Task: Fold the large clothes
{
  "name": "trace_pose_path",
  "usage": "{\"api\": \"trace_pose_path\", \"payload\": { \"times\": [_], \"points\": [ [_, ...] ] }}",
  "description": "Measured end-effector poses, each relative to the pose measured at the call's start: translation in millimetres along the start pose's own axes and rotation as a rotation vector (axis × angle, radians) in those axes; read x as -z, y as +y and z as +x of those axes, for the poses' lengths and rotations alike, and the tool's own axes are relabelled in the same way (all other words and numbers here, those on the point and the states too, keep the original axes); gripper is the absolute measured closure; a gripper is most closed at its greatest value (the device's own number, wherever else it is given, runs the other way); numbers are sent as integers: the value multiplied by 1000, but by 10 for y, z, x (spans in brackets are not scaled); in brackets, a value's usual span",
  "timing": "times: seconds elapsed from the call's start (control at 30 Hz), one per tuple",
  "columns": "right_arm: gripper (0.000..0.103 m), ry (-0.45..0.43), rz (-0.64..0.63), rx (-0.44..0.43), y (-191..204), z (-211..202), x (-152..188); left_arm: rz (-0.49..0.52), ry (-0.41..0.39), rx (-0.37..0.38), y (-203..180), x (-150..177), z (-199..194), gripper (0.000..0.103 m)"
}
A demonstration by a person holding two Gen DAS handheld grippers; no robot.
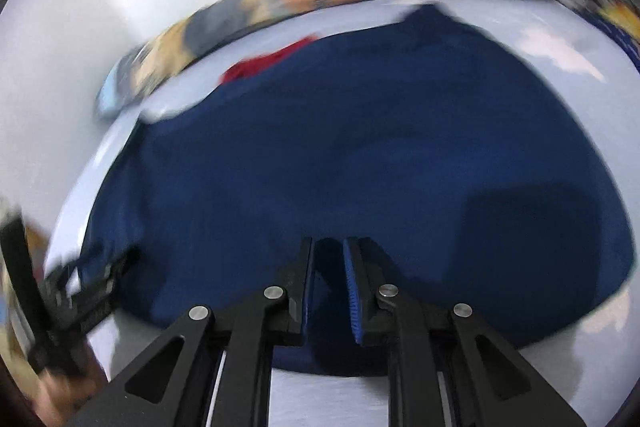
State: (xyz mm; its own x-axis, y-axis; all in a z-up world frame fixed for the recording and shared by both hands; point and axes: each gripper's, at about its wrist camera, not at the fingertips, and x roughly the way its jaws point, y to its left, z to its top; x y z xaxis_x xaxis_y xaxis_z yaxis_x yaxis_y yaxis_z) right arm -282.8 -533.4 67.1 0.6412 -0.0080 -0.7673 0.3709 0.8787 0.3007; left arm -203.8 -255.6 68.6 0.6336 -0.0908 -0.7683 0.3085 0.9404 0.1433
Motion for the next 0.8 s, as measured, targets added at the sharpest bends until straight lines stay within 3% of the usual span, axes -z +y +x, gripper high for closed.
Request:
{"api": "trace_pose_path", "payload": {
  "times": [0.1,0.17,0.23,0.33,0.43,0.5,0.57,0.63,0.73,0.8],
  "points": [
    [86,-77,93,154,-259,-157,-26,-133,25,-63,332,16,17,27],
    [83,-123,147,202,-384,-284,-40,-242,37,-84,608,46,-3,27],
    [83,-132,175,163,-425,-365,-28,-341,76,-81,848,106,13,27],
    [83,-111,120,72,-332,-383,20,-424,157,-6,1045,176,131,27],
    [81,-17,161,28,-421,-216,46,-348,200,-16,1011,125,178,27],
    [86,-1,253,24,-595,-177,58,-336,179,-21,1042,78,116,28],
    [78,-41,303,74,-664,-280,57,-406,130,8,1206,27,-42,28],
    [78,-61,363,15,-717,-364,18,-484,120,32,1408,-29,-157,28],
    [78,-63,416,-77,-653,-534,-35,-601,165,72,1657,-103,-256,28],
    [76,-78,416,-96,-573,-685,-85,-632,133,96,1723,-132,-385,28]
  ]
}}
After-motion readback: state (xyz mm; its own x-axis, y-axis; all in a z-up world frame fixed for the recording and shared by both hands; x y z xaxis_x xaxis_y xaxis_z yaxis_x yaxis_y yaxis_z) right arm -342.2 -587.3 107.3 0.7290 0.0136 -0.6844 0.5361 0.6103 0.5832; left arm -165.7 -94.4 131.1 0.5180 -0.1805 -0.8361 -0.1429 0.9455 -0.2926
